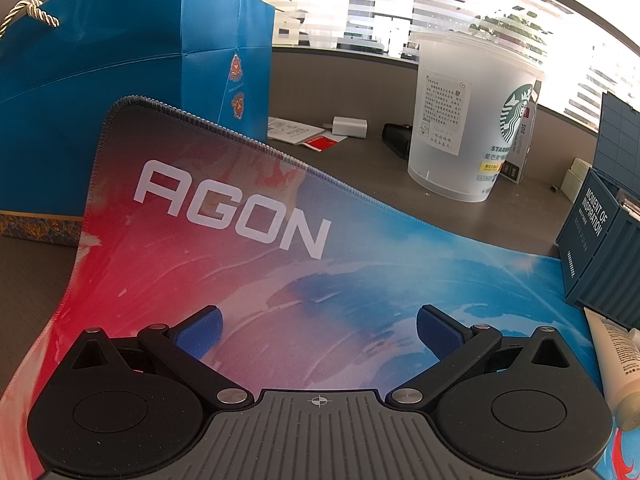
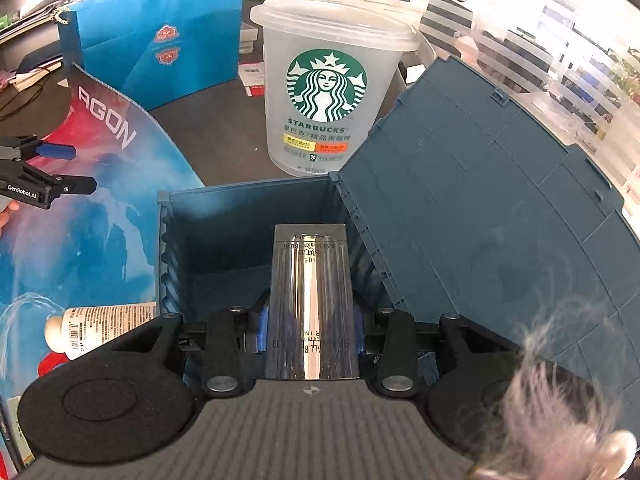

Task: Organize rigid objects
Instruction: 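Lower the clear glass into the teal box and open the right gripper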

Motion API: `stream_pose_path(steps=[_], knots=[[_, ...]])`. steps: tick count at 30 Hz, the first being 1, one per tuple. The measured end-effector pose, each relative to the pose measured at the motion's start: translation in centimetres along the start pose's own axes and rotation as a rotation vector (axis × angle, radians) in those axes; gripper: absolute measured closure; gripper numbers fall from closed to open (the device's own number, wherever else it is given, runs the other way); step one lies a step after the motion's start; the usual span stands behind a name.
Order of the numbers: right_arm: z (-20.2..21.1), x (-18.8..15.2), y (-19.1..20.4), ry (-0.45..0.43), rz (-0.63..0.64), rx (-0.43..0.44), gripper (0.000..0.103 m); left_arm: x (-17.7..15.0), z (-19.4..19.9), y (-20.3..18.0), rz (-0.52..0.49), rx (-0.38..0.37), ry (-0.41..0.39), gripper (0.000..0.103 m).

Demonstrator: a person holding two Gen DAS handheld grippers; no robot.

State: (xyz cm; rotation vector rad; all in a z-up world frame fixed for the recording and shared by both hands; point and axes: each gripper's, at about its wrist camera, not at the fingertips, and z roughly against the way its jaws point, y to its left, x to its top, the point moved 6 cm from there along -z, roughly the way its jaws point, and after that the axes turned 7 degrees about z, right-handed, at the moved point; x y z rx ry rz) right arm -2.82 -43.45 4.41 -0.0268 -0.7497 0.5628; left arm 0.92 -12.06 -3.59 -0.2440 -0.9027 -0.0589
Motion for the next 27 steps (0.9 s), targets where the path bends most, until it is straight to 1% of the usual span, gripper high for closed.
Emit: stream_pose_path(steps=[10,17,21,22,24,26,27], knots=[[-0.1,-0.2,0.0,-0.003,-0.005,-0.024,0.068,0.0,0.1,0.0,0.0,0.0,0.0,0.0],[0.0,-0.4,-0.2,0.027,-0.051,-0.052,0.064,0.0,0.0,-0.1,-0.001,0.0,0.001,0.0],[0.3,-0.5,-0.2,0.014,-0.068,-0.061,0.064,0.0,0.0,-0.1,0.0,0.0,0.0,0.0],[0.7,-0.3,-0.1,-0.004,-0.069,-0.054,0.06,0.1,0.1,-0.1,-0.001,0.0,0.0,0.0],[1.7,0.3,0.7,-0.06,-0.068,-0.021,0.024,0.0,0.0,-0.1,-0.001,0.0,0.0,0.0],[2.5,0.9,1.4,-0.093,-0.033,-0.068,0.015,0.0,0.0,-0.1,-0.001,0.0,0.0,0.0],[2.8,1.1,1.8,-0.095,-0.017,-0.077,0.015,0.0,0.0,-0.1,0.0,0.0,0.0,0.0]])
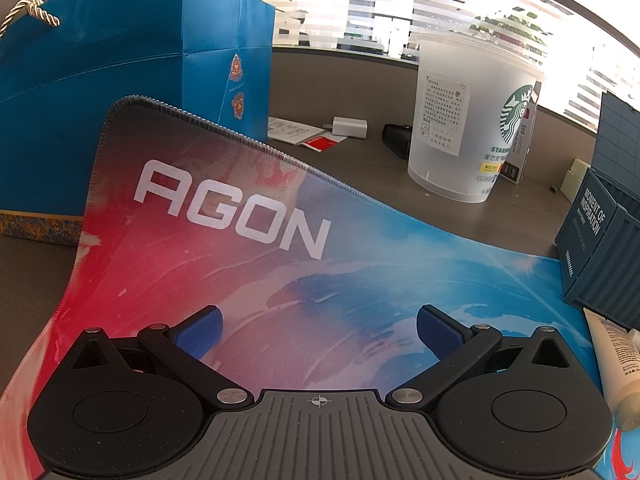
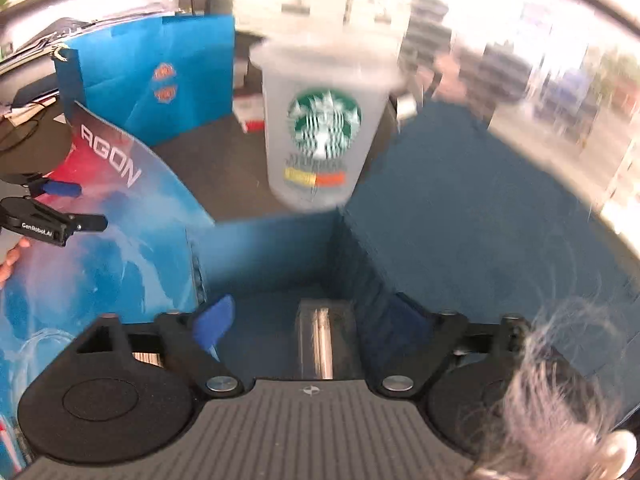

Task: Organize rigid objects
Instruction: 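Move the right gripper to the cream lotion tube and grasp it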

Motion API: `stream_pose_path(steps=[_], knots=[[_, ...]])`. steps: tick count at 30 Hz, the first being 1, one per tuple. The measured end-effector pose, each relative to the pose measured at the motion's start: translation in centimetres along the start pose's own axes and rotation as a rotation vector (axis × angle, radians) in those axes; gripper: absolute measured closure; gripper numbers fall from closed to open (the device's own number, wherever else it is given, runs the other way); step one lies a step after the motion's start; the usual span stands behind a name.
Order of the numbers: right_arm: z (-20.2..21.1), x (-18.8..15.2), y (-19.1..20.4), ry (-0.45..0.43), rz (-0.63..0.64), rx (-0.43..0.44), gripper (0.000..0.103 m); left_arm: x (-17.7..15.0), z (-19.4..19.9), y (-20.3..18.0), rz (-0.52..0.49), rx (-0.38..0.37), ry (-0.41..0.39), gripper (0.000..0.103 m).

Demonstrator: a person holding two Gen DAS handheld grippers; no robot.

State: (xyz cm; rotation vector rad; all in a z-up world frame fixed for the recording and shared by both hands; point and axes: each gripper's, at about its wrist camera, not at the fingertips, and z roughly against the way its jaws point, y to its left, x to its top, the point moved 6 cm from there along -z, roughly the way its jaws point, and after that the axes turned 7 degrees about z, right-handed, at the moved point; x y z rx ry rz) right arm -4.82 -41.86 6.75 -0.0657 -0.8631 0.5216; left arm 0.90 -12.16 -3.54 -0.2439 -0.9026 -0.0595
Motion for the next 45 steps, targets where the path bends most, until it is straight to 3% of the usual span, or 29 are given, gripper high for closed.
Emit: stream_pose_path(steps=[7,9,10,16,19,26,30,36,39,42,45], knots=[[3.1,1.1,1.8,-0.064,-0.017,-0.004,0.015,0.0,0.0,0.0,0.0,0.0,0.0,0.0],[4.4,1.2,2.8,-0.102,-0.053,-0.014,0.004,0.0,0.0,0.0,0.0,0.0,0.0,0.0],[4.9,1.2,3.6,-0.124,-0.07,-0.019,0.0,0.0,0.0,0.0,-0.001,0.0,0.0,0.0],[6.9,-0.3,10.1,-0.185,-0.156,-0.039,0.0,0.0,0.0,0.0,-0.002,0.002,0.0,0.0],[6.1,-1.5,12.5,-0.134,-0.232,-0.087,0.0,0.0,0.0,0.0,-0.003,0.003,0.0,0.0],[2.2,-4.3,13.4,0.044,-0.641,-0.139,0.0,0.0,0.0,-0.1,-0.003,0.003,0.0,0.0],[0.5,-4.6,13.4,0.046,-0.771,-0.165,0.0,0.0,0.0,0.0,-0.003,0.003,0.0,0.0],[-1.8,-3.3,12.8,-0.005,-0.765,-0.229,0.0,0.0,0.0,-0.1,-0.003,0.003,0.001,0.0],[-2.9,-3.3,12.3,0.043,-0.749,-0.312,0.0,0.0,0.0,-0.1,-0.002,0.002,0.0,0.0],[-4.2,-3.7,12.3,0.092,-0.752,-0.322,0.002,-0.1,0.0,-0.1,-0.002,0.002,0.0,0.0],[-4.7,-3.4,12.9,0.113,-0.673,-0.352,0.008,0.0,0.1,-0.1,-0.001,0.001,0.0,0.0]])
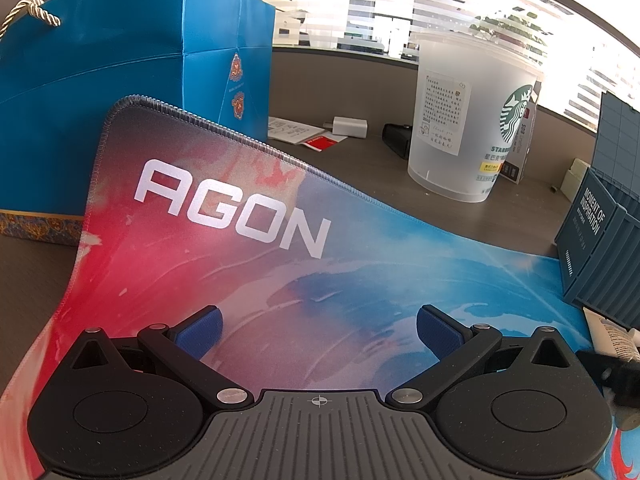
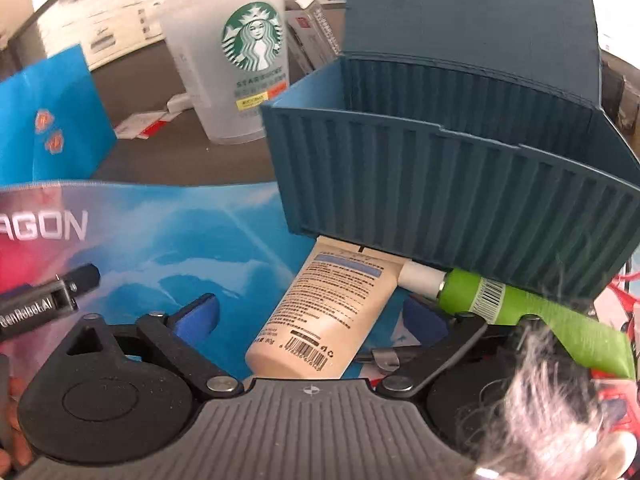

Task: Organize rigid objects
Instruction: 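Move the right gripper to the cream lotion tube and grasp it, then carry the lotion tube over the teal box and release it inside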

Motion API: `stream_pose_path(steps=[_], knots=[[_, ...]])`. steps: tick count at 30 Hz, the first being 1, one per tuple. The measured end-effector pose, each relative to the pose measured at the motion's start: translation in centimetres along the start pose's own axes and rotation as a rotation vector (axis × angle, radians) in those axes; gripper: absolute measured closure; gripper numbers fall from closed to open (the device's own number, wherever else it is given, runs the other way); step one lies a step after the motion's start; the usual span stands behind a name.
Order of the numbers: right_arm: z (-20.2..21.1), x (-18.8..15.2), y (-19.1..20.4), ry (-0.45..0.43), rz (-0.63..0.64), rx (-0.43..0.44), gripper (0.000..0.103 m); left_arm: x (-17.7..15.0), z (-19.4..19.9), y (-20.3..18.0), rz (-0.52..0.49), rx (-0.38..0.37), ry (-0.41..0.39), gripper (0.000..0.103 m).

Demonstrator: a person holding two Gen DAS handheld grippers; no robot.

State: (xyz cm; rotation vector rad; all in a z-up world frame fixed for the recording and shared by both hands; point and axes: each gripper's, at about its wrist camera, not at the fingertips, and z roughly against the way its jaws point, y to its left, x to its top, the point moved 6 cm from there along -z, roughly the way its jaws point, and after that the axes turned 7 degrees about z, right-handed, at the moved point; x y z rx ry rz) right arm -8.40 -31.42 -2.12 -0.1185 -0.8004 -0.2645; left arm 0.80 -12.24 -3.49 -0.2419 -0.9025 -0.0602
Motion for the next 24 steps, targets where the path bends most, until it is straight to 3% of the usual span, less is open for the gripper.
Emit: stream_pose_path(steps=[4,9,24], knots=[[-0.2,0.0,1.3,-0.008,0.123,0.026,0.021,0.0,0.0,0.0,0.001,-0.002,0.0,0.0],[0.4,0.3,2.3,0.001,0.206,0.105,0.052,0.0,0.0,-0.1,0.001,-0.002,0.0,0.0],[2.8,-0.2,2.9,0.01,0.254,0.271,0.055,0.0,0.1,0.0,0.001,-0.002,0.0,0.0]])
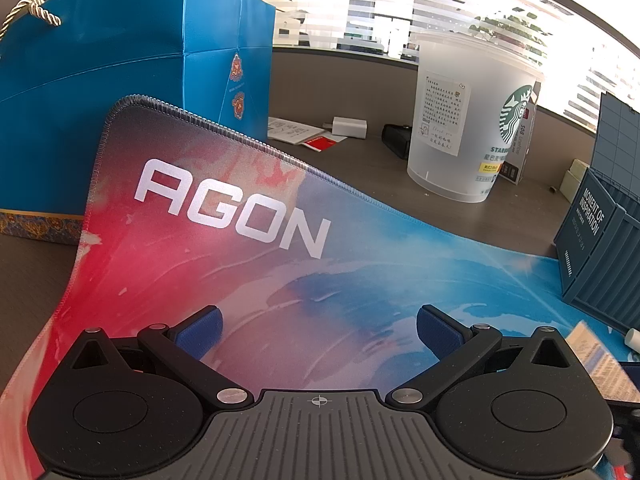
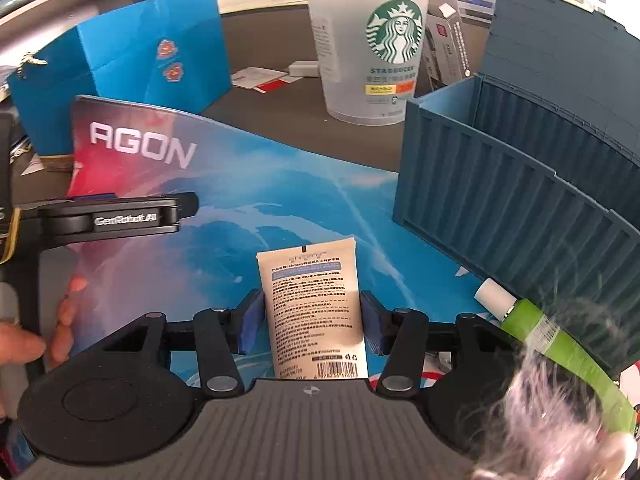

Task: Organize rigid objects
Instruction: 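Carry the lotion tube over the teal box and release it inside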

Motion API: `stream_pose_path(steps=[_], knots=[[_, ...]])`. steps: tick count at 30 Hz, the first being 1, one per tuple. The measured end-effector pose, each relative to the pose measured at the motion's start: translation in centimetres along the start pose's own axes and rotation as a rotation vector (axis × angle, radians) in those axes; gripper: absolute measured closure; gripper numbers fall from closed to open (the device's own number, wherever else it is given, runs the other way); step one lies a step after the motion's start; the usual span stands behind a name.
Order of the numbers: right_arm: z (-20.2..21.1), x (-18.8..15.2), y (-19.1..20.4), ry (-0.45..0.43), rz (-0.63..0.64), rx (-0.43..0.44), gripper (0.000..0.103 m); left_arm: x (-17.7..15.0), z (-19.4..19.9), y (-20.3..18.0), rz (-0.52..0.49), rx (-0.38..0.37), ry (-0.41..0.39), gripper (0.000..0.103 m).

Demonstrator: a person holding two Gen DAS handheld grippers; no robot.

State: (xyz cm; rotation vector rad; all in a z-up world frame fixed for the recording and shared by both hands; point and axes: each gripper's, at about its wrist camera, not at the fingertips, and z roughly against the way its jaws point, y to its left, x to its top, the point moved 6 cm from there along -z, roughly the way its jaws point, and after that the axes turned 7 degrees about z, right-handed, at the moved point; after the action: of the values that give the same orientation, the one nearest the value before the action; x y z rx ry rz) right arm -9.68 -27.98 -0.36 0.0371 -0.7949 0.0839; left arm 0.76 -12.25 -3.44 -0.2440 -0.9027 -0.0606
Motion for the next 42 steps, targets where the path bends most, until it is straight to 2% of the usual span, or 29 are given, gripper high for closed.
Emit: stream_pose_path(steps=[3,11,14,25,33,42], knots=[[1.2,0.4,-0.3,-0.022,-0.02,0.032,0.056,0.0,0.0,0.0,0.0,0.0,0.0,0.0],[5.2,1.7,-2.0,-0.136,-0.068,0.04,0.061,0.0,0.0,0.0,0.0,0.0,0.0,0.0],[5.9,2.1,-2.9,-0.16,-0.084,0.027,0.083,0.0,0.0,0.0,0.0,0.0,0.0,0.0],[6.3,1.7,-3.9,-0.169,-0.122,0.063,0.085,0.0,0.0,0.0,0.0,-0.001,0.0,0.0],[8.6,3.4,-5.8,-0.169,-0.155,0.11,0.086,0.0,0.0,0.0,-0.001,-0.001,0.0,0.0],[12.2,7.1,-9.2,-0.28,-0.175,0.049,0.086,0.0,0.0,0.0,-0.001,-0.001,0.0,0.0]])
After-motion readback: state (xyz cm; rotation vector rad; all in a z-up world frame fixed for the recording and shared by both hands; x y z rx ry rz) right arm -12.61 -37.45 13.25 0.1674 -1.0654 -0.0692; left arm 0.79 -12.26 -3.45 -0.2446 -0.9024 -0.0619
